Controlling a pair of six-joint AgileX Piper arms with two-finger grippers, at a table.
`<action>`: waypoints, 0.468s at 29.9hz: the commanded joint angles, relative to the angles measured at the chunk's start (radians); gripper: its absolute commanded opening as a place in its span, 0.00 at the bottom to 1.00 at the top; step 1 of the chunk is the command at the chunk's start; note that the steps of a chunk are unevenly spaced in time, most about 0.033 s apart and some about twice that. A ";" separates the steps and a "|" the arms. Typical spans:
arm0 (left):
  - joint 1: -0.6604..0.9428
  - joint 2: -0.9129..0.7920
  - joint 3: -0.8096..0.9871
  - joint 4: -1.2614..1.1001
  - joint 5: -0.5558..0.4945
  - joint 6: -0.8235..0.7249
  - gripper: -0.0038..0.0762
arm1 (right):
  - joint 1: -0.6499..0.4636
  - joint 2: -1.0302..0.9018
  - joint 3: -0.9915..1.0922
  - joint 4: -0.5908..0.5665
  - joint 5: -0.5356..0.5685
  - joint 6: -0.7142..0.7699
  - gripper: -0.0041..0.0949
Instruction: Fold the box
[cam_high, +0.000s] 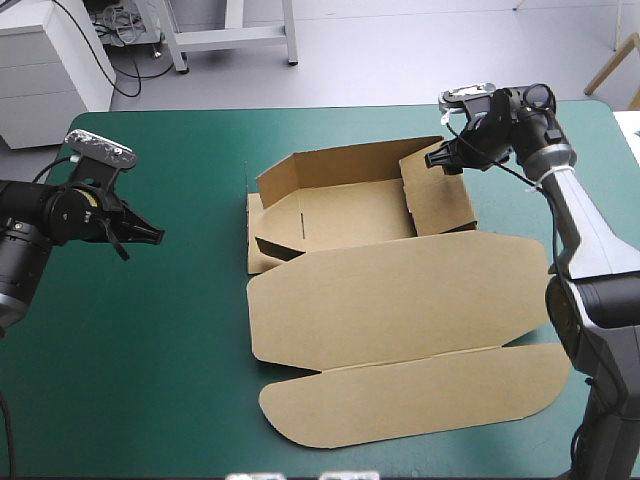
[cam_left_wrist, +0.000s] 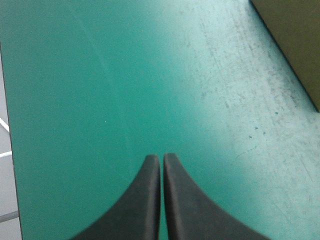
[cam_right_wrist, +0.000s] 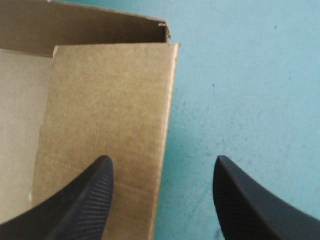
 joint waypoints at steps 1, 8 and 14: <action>0.013 -0.027 -0.024 -0.006 -0.060 0.002 0.06 | -0.004 -0.129 -0.035 -0.032 0.007 -0.008 0.60; 0.150 -0.027 -0.024 -0.043 -0.091 0.002 0.06 | -0.004 -0.275 -0.035 -0.035 0.007 -0.008 0.60; 0.295 -0.027 -0.024 -0.277 -0.091 0.037 0.06 | -0.004 -0.317 -0.033 -0.036 0.007 0.000 0.60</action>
